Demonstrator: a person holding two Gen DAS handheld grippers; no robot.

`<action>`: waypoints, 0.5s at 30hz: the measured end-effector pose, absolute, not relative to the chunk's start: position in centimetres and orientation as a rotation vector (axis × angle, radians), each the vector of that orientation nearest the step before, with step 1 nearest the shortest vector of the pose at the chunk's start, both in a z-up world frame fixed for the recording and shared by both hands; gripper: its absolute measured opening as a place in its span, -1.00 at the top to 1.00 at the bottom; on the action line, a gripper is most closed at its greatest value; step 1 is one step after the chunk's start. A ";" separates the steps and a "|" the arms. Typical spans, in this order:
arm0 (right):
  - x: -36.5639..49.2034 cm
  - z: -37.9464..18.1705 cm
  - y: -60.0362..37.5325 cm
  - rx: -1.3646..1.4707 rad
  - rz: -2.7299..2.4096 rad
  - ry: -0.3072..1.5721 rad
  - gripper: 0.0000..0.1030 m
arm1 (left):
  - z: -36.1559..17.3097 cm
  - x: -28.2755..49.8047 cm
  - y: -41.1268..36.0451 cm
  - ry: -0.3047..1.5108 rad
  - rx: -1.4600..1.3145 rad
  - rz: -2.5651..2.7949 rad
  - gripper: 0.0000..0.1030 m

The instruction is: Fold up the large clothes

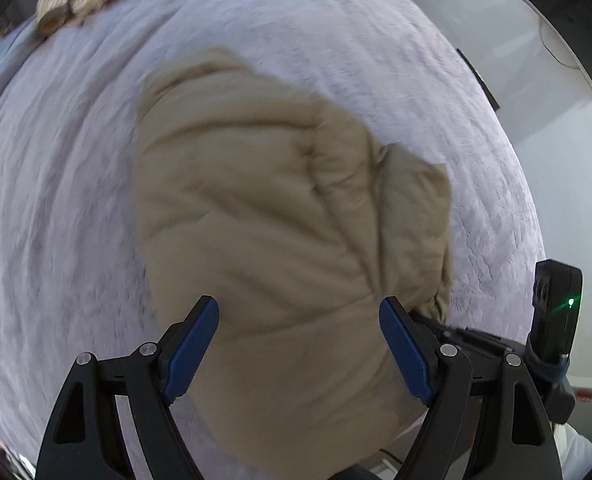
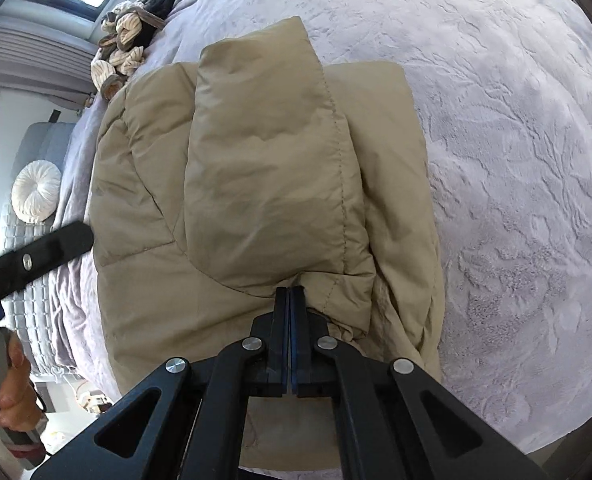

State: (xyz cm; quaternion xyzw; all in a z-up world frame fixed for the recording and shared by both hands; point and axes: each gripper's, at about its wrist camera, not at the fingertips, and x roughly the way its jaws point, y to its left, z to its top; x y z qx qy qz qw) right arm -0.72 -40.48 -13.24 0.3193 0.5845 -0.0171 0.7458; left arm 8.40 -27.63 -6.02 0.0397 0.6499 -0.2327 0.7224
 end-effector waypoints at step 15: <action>0.7 -13.4 -39.3 0.641 -0.048 1.315 1.00 | -7.3 7.6 -22.2 1.428 0.033 -0.396 -1.00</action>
